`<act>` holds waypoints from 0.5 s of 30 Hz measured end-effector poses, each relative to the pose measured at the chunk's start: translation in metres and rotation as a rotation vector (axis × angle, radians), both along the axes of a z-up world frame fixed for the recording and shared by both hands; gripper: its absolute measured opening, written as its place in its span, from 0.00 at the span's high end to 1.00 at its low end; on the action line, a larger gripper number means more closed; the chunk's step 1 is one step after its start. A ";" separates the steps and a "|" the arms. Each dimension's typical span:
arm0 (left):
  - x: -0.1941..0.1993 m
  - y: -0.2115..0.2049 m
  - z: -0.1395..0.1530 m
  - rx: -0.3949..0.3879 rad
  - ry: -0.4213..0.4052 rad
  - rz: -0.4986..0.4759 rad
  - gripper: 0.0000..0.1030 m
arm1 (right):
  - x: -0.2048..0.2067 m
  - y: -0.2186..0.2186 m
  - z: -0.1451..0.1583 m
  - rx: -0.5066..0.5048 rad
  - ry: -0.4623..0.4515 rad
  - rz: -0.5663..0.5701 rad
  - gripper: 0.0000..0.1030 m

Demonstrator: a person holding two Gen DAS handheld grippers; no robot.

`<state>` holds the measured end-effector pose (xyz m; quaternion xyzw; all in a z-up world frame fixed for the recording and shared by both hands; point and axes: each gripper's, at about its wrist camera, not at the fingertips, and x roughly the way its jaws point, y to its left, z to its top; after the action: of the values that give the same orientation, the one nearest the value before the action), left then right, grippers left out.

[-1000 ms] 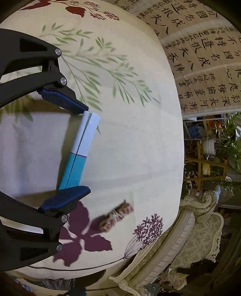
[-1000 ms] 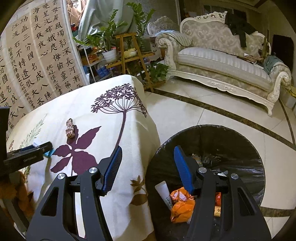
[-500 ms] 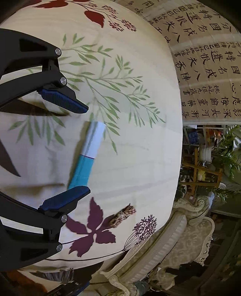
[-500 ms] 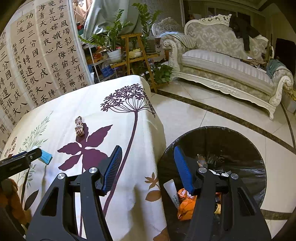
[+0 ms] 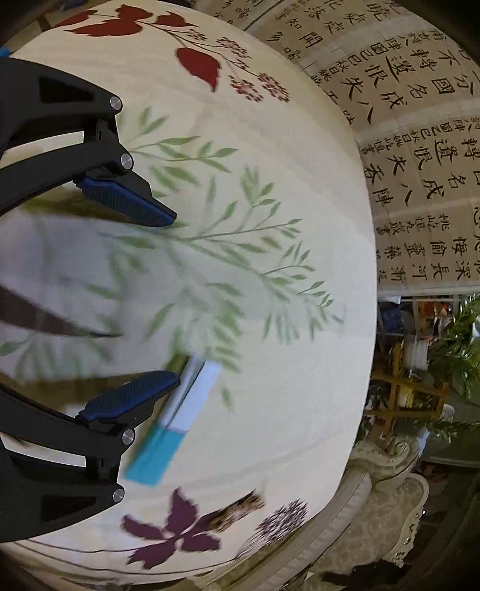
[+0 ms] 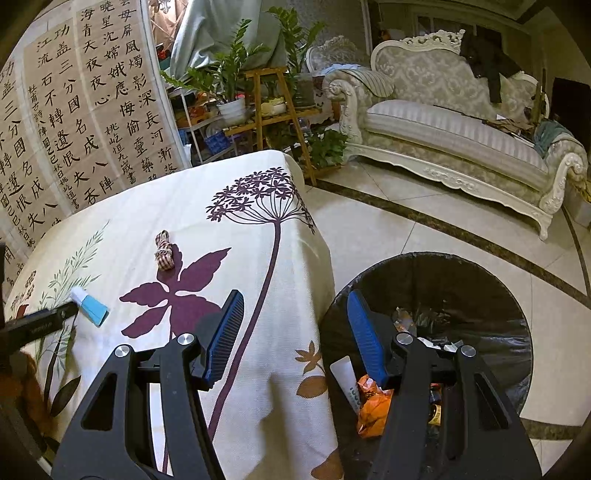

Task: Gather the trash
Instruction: 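Move the open left tool to the white-and-blue tube and align with it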

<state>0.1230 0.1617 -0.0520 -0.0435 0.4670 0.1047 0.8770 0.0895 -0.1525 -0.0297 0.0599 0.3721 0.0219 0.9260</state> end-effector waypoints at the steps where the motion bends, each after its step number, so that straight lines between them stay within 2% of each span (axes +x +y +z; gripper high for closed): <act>1: 0.005 0.001 0.000 0.001 -0.005 -0.001 0.23 | 0.000 0.000 0.000 -0.001 0.001 0.001 0.45; 10: 0.041 -0.012 0.001 0.005 -0.013 -0.055 0.23 | 0.006 0.001 -0.006 -0.007 0.015 0.002 0.45; 15: 0.045 -0.022 0.003 0.016 -0.020 -0.084 0.23 | 0.007 0.002 -0.006 -0.007 0.014 0.002 0.45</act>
<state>0.1681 0.1394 -0.0494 -0.0179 0.4589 0.0713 0.8854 0.0967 -0.1509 -0.0356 0.0564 0.3789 0.0208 0.9235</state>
